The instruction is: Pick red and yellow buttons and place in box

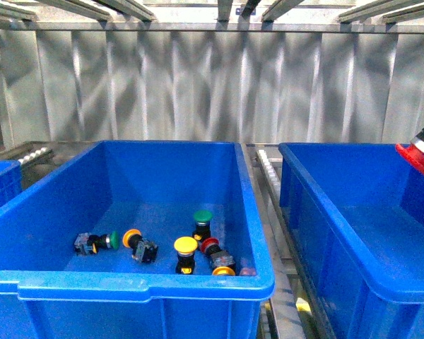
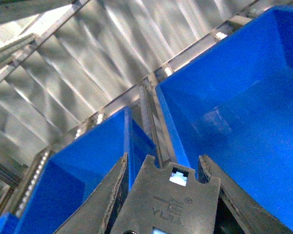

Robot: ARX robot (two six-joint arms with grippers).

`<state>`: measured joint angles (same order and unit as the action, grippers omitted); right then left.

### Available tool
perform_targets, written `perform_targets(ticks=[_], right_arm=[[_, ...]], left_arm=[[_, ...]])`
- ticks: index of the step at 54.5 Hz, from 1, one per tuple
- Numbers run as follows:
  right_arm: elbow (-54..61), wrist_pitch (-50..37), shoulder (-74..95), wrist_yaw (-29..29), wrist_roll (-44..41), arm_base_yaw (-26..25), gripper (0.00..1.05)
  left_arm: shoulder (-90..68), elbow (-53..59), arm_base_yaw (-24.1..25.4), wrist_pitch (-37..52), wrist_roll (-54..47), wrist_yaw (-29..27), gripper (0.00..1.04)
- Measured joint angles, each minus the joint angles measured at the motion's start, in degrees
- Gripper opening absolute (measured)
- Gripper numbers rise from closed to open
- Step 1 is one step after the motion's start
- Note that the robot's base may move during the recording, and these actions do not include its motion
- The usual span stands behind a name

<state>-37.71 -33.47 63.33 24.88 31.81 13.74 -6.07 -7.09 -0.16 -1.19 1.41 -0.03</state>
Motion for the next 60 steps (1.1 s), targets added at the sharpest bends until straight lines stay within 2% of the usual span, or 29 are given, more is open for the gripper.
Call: perform_targets(ticks=[3, 42, 45, 52, 60], right_arm=[[0.22, -0.11, 0.7, 0.22, -2.01, 0.48, 0.35], [0.07, 3.08, 4.09, 0.83, -6.64, 2.14, 0.35], [-0.17, 2.84, 4.15, 0.57, -7.32, 1.73, 0.35], [-1.27, 3.52, 4.87, -0.04, -9.7, 0.42, 0.34], [-2.21, 2.99, 5.81, -0.13, -12.66, -0.31, 0.34]], left_arm=[[0.81, 0.59, 0.0, 0.11, -0.22, 0.0, 0.02], [5.22, 5.84, 0.0, 1.03, -0.83, 0.0, 0.03], [5.22, 5.84, 0.0, 1.03, -0.81, 0.04, 0.13], [5.22, 5.84, 0.0, 1.03, -0.81, 0.02, 0.47], [5.22, 5.84, 0.0, 1.03, -0.81, 0.02, 0.71]])
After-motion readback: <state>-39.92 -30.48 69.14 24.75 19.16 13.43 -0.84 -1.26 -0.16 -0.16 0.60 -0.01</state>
